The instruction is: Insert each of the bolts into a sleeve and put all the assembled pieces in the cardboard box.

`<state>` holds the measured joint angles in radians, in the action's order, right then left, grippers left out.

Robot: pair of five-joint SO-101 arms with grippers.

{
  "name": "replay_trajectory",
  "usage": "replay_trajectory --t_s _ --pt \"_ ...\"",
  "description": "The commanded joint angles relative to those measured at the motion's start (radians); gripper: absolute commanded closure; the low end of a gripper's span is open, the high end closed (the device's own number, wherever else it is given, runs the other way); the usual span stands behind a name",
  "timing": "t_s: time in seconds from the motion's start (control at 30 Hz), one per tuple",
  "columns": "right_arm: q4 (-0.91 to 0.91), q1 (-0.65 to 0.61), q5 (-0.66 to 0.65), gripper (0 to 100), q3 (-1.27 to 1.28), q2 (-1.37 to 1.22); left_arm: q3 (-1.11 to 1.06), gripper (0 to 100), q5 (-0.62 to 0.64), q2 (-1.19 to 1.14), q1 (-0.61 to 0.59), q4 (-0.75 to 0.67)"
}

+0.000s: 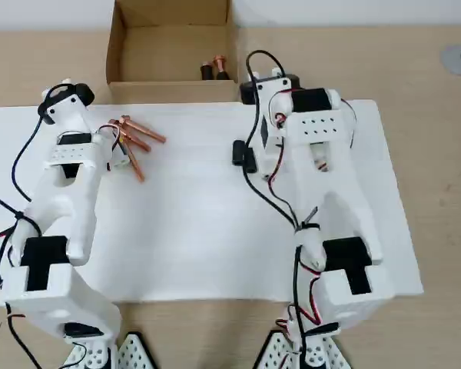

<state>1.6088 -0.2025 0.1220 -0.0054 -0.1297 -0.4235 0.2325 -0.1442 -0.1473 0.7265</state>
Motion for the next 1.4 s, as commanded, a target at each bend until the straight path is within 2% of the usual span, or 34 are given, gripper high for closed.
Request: replay_trajectory --t_s 0.0,0.1,0.23,0.37,0.57,0.77,1.07,1.37 --pt "-0.038 0.015 -0.026 63.1 0.030 0.058 0.002 89 0.040 0.128 0.003 0.003" --pt "-0.048 0.015 -0.084 63.1 0.042 0.024 -0.055 89 0.061 0.255 0.034 0.014" --pt "-0.048 0.016 -0.095 63.1 0.038 -0.042 -0.143 89 0.061 0.503 0.060 0.061" --pt "-0.048 0.013 -0.095 63.1 0.036 -0.073 -0.276 89 0.063 0.616 0.060 -0.043" --pt "-0.048 0.012 -0.097 63.1 0.021 -0.071 -0.307 89 0.066 0.507 0.060 -0.180" --pt "-0.048 0.007 -0.097 63.1 0.015 -0.073 -0.199 89 0.120 0.341 0.068 -0.181" --pt "-0.040 -0.001 -0.097 63.1 0.005 -0.071 -0.075 89 0.121 0.116 0.107 -0.176" --pt "-0.040 -0.001 -0.098 63.1 0.005 -0.071 -0.046 89 0.173 0.059 0.051 -0.173"
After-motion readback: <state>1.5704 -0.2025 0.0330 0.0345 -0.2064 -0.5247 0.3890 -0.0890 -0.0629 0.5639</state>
